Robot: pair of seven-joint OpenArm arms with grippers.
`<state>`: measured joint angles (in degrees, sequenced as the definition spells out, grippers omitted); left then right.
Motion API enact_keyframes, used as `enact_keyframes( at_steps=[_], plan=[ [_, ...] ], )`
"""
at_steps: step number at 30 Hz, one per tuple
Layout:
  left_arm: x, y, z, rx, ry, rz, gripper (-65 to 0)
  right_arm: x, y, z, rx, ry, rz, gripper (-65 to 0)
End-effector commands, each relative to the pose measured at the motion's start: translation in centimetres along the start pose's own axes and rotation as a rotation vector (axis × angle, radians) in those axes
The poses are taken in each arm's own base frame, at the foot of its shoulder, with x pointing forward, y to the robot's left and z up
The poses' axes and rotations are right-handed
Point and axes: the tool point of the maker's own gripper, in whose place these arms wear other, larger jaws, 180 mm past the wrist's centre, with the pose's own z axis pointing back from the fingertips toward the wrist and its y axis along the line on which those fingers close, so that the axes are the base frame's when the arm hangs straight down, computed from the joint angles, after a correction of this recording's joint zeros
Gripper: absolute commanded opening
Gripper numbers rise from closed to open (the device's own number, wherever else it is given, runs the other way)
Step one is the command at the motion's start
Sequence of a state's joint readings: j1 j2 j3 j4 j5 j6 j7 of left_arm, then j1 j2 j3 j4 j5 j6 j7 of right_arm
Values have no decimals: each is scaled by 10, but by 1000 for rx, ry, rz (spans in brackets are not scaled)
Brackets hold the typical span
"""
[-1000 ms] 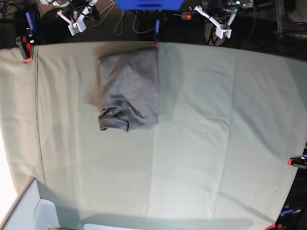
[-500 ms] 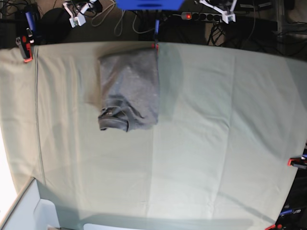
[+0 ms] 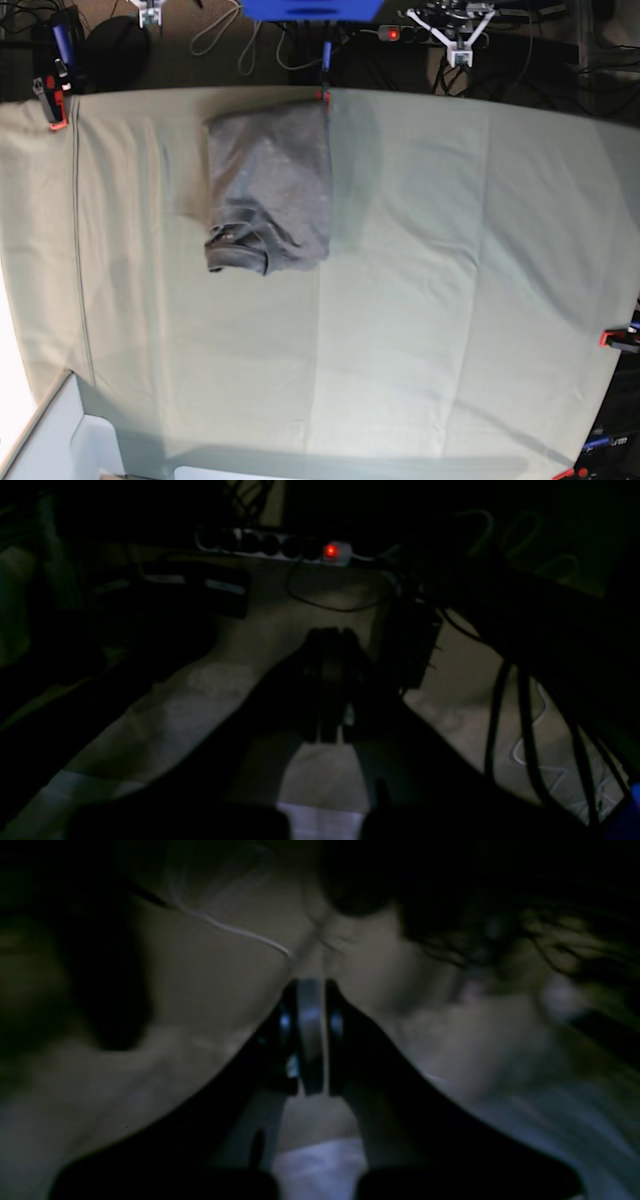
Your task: Layout the t-shirt on the table in an organized manner, then fold the t-shirt properly
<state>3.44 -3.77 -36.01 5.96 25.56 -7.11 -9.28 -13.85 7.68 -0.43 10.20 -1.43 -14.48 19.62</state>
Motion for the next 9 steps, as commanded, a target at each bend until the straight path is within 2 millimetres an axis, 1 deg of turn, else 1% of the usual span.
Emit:
enact_keyframes(
  at_steps=[1, 3, 6, 8, 9],
  plan=[
    [1, 5, 1, 9, -9, -1, -650, 13, -5, -2, -45, -35, 20, -650],
    [2, 4, 0, 8, -10, 1, -650, 21, -12, -3, -103, -42, 46, -650],
    [2, 3, 0, 7, -10, 1, -650, 28, -3, 0, -137, -49, 52, -650],
    [1, 1, 0, 4, -10, 1, -650, 32, -5, 1, -159, -54, 55, -650],
    [1, -5, 0, -5, -10, 3, -650, 35, -7, 0, -170, -60, 55, -650]
  ],
)
